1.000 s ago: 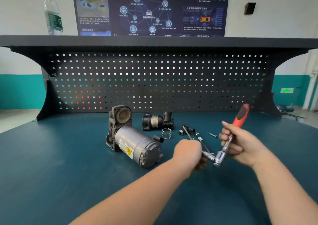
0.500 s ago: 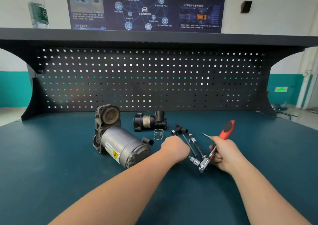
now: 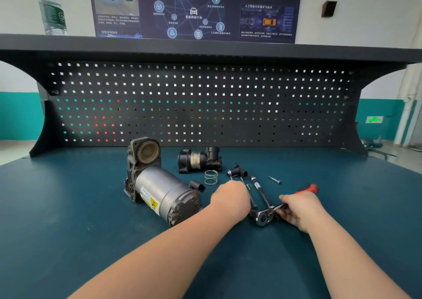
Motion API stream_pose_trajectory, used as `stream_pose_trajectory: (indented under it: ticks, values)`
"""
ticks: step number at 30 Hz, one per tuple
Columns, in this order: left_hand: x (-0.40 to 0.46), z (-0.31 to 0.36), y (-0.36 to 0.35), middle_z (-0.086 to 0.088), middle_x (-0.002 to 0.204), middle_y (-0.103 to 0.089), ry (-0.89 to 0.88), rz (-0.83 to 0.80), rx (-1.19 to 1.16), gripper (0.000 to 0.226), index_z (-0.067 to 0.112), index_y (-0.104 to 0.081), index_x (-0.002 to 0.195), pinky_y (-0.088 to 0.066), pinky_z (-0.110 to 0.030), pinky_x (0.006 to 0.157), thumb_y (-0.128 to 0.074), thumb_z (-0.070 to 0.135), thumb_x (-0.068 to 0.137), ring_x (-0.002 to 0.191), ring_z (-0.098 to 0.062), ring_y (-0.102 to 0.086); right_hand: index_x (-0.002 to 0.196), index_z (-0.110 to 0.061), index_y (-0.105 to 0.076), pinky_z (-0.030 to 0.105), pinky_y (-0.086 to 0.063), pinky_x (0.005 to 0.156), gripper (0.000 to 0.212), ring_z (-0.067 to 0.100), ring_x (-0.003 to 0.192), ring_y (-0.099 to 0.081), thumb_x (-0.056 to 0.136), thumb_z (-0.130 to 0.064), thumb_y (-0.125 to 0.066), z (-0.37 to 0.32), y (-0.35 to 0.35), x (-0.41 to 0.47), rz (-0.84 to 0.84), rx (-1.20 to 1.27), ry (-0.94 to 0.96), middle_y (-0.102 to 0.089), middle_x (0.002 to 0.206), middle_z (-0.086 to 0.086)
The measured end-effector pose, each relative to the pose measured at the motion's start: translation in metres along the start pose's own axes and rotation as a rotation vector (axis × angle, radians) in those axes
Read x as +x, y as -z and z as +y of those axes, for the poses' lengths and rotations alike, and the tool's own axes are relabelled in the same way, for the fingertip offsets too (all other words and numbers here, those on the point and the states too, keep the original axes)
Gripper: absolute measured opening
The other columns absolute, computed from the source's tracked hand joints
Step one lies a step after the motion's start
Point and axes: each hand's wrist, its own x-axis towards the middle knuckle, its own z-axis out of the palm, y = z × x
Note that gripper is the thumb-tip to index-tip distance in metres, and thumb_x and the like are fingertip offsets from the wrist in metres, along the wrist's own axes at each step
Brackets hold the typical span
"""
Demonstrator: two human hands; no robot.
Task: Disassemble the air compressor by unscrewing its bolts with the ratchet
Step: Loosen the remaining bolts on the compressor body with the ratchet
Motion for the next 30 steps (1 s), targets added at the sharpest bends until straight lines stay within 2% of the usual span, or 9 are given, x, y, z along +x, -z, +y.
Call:
stream_pose_trajectory:
  ticks: [3, 5, 8, 11, 15, 18, 22, 26, 30]
  values:
    - [-0.024, -0.004, 0.018, -0.001, 0.072, -0.042, -0.097, 0.206, -0.103, 0.015, 0.014, -0.042, 0.082, -0.035, -0.030, 0.062, -0.040, 0.021, 0.095, 0.069, -0.022, -0.044, 0.096, -0.004, -0.036, 0.045, -0.059, 0.064, 0.032, 0.037, 0.068, -0.068, 0.086, -0.006, -0.066, 0.000, -0.003, 0.003, 0.116, -0.164, 0.081, -0.063, 0.085, 0.022]
    - [-0.041, -0.018, 0.034, 0.002, 0.067, -0.047, -0.167, 0.379, -0.162, 0.021, 0.015, -0.044, 0.078, -0.032, -0.028, 0.059, -0.040, 0.027, 0.095, 0.062, -0.019, -0.043, 0.107, 0.002, -0.038, 0.050, -0.056, 0.079, 0.040, 0.039, 0.079, -0.069, 0.084, -0.009, -0.069, -0.001, -0.006, -0.001, 0.167, -0.276, 0.083, -0.065, 0.074, 0.021]
    - [-0.052, -0.059, 0.059, -0.003, 0.071, -0.057, -0.175, 0.566, -0.184, 0.018, 0.011, -0.055, 0.082, -0.025, -0.029, 0.059, -0.047, 0.024, 0.092, 0.068, -0.022, -0.046, 0.125, 0.006, -0.035, 0.040, -0.058, 0.058, 0.054, 0.032, 0.057, -0.068, 0.085, -0.009, -0.068, -0.005, -0.005, -0.012, 0.198, -0.340, 0.044, -0.059, 0.057, 0.015]
    - [-0.051, -0.110, 0.070, -0.002, 0.082, -0.062, -0.068, 0.509, -0.247, 0.018, 0.011, -0.061, 0.090, -0.039, -0.032, 0.071, -0.047, 0.022, 0.094, 0.083, -0.023, -0.055, 0.128, 0.007, -0.037, 0.032, -0.053, 0.051, 0.059, 0.024, 0.044, -0.063, 0.087, -0.024, -0.066, -0.006, -0.001, -0.023, 0.222, -0.515, 0.024, -0.064, 0.063, 0.013]
    - [-0.043, -0.150, 0.053, 0.002, 0.114, -0.065, -0.124, 0.381, -0.202, 0.029, 0.016, -0.067, 0.108, -0.033, -0.033, 0.101, -0.040, 0.023, 0.099, 0.114, -0.017, -0.053, 0.121, -0.003, -0.039, 0.032, -0.037, 0.076, 0.055, 0.034, 0.100, -0.058, 0.089, -0.043, -0.059, -0.008, -0.014, -0.052, 0.326, -0.628, 0.416, -0.060, 0.109, 0.016]
    - [-0.036, -0.159, 0.044, 0.014, 0.119, -0.061, -0.140, 0.408, -0.156, 0.035, 0.026, -0.067, 0.110, -0.021, -0.029, 0.106, -0.034, 0.032, 0.100, 0.120, -0.008, -0.045, 0.109, -0.017, -0.055, 0.024, -0.028, 0.077, 0.047, 0.022, 0.102, -0.058, 0.081, -0.055, -0.059, -0.002, -0.051, -0.094, 0.033, -0.442, 0.707, -0.063, 0.106, 0.002]
    - [-0.032, -0.159, 0.040, 0.016, 0.116, -0.061, -0.124, 0.433, -0.161, 0.037, 0.029, -0.067, 0.108, -0.018, -0.030, 0.106, -0.031, 0.035, 0.100, 0.117, -0.007, -0.042, 0.125, -0.017, -0.053, 0.025, -0.040, 0.089, 0.072, 0.011, 0.110, -0.055, 0.075, -0.068, -0.059, 0.023, -0.107, -0.131, -0.463, -0.454, 0.516, -0.058, 0.124, -0.006]
    - [-0.030, -0.159, 0.038, 0.015, 0.117, -0.060, -0.116, 0.434, -0.166, 0.037, 0.029, -0.067, 0.108, -0.016, -0.032, 0.109, -0.031, 0.035, 0.100, 0.119, -0.007, -0.041, 0.119, -0.017, -0.057, 0.029, -0.047, 0.092, 0.063, 0.012, 0.105, -0.061, 0.072, -0.056, -0.071, 0.030, -0.128, -0.134, -0.496, -0.309, 0.494, -0.066, 0.114, -0.002]
    - [-0.029, -0.160, 0.037, 0.016, 0.116, -0.061, -0.120, 0.443, -0.164, 0.037, 0.029, -0.067, 0.106, -0.014, -0.029, 0.106, -0.031, 0.035, 0.100, 0.117, -0.007, -0.041, 0.116, -0.017, -0.053, 0.019, -0.044, 0.069, 0.067, 0.009, 0.097, -0.059, 0.068, -0.058, -0.073, 0.028, -0.136, -0.135, -0.438, -0.279, 0.431, -0.063, 0.110, -0.004]
